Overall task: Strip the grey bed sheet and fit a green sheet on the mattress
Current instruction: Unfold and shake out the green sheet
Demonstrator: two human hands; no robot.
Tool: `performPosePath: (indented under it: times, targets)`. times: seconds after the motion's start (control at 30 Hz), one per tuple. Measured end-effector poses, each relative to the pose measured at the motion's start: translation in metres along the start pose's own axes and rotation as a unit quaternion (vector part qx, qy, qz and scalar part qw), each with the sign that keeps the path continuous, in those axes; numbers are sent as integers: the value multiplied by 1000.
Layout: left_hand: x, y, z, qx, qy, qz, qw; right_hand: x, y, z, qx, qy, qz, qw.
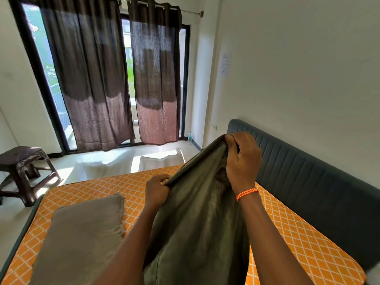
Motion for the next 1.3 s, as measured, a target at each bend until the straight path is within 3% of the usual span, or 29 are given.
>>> performPosePath:
  times: [0.13, 0.37, 0.47, 0.6, 0.8, 0.9, 1.0, 1.1, 1.3]
  targets:
    - [-10, -7, -28, -33, 74, -12, 997, 0, 3, 19, 31, -82, 35, 996]
    - [-8, 5, -9, -63, 84, -4, 995, -11, 25, 67, -25, -202, 69, 977]
    - [-1, 9, 30, -47, 34, -41, 997, -16, 25, 68, -101, -206, 17, 973]
    - [6, 18, 88, -48, -22, -64, 997, -25, 14, 65, -86, -210, -9, 974]
    - [6, 63, 170, -40, -87, 48, 994, -21, -16, 40, 74, -163, -139, 974]
    - [-2, 85, 220, -37, -172, 87, 981, -24, -31, 18, 144, -124, -236, 953]
    - [-13, 95, 257, -22, -236, 98, 966, -30, -49, 2, 122, -73, -303, 942]
    - [-10, 94, 257, 1, -239, 91, 967, -35, -62, 2, 57, -42, -285, 956]
    - [0, 91, 211, 48, -211, 76, 973, -19, -36, 30, 103, -115, -159, 975]
Point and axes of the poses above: each hand's wrist, its own x-axis towards the middle knuckle, its own y-axis out of the back of the hand, z = x × y, the point moved 6 cm from there along x, towards the middle knuckle, and after that the axes turned 3 degrees about y, right-handed, at the moved point
